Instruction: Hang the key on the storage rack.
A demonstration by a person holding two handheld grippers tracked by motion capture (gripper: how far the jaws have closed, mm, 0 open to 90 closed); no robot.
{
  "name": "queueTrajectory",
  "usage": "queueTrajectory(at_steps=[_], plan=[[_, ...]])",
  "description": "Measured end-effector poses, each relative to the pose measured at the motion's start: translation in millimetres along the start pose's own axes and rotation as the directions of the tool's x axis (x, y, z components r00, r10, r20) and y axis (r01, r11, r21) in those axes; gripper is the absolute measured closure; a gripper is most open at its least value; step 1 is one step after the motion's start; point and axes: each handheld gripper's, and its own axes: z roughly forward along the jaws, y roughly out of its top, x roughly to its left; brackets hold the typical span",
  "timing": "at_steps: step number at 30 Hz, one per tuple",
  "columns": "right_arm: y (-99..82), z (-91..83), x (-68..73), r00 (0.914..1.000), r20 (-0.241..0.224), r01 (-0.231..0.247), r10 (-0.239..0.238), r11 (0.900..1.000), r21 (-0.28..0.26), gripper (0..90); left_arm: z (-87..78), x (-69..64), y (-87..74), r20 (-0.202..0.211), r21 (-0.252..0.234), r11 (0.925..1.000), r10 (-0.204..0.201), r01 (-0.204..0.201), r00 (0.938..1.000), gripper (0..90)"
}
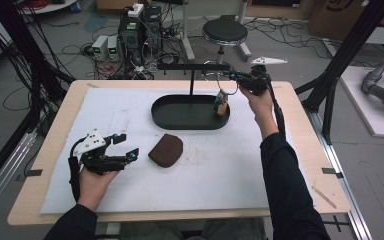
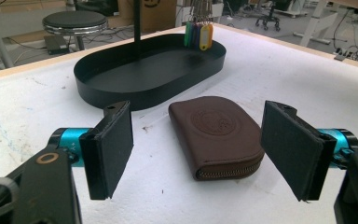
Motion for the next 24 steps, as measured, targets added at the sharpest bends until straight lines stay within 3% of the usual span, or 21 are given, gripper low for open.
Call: queueTrajectory(at_steps=[24], plan=[[-1.4,2.5,-0.5,0.9998,0.019,0.012,-0.012,0.9999,-0.003,85.7,-0.5,1.0,-2.9,-0.005,0.012,0.9999,0.0,0.0,1.0,25.8]])
